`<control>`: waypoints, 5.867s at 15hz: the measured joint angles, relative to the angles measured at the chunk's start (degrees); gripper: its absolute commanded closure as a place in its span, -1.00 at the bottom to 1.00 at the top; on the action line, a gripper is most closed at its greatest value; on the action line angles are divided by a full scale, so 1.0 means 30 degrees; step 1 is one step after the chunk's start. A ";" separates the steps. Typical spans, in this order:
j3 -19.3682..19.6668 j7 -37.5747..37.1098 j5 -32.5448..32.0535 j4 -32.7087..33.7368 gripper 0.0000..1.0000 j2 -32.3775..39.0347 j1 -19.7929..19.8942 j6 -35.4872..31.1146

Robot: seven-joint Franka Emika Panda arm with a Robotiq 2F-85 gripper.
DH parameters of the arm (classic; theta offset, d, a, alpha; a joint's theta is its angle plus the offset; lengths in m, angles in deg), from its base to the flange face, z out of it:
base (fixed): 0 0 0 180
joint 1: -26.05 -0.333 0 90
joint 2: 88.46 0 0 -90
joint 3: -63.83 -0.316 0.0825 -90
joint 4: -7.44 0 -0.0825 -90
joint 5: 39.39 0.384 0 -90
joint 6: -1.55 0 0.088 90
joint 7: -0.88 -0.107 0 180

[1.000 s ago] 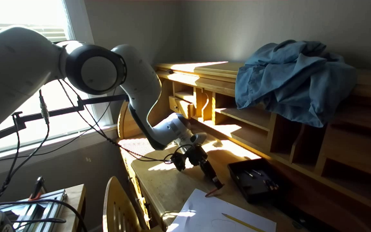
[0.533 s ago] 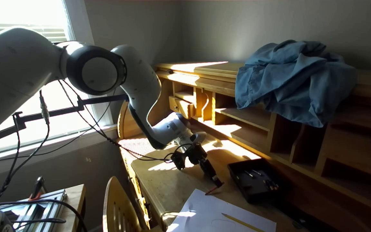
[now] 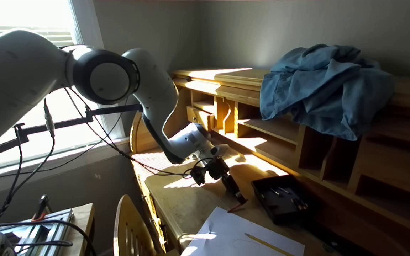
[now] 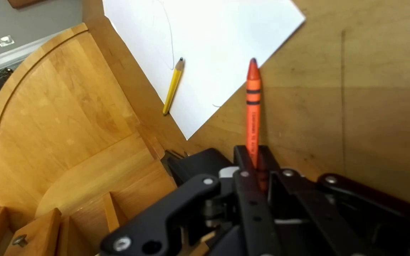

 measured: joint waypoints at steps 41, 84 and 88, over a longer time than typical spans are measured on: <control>0.0156 -0.7824 -0.5898 -0.7621 0.95 -0.6773 0.0530 -0.7047; 0.0791 -0.6618 -0.6759 -1.2392 0.95 -1.1930 0.6255 -2.3806; 0.1099 -0.2119 -0.2511 -1.3403 0.95 -1.1469 0.6806 -2.4686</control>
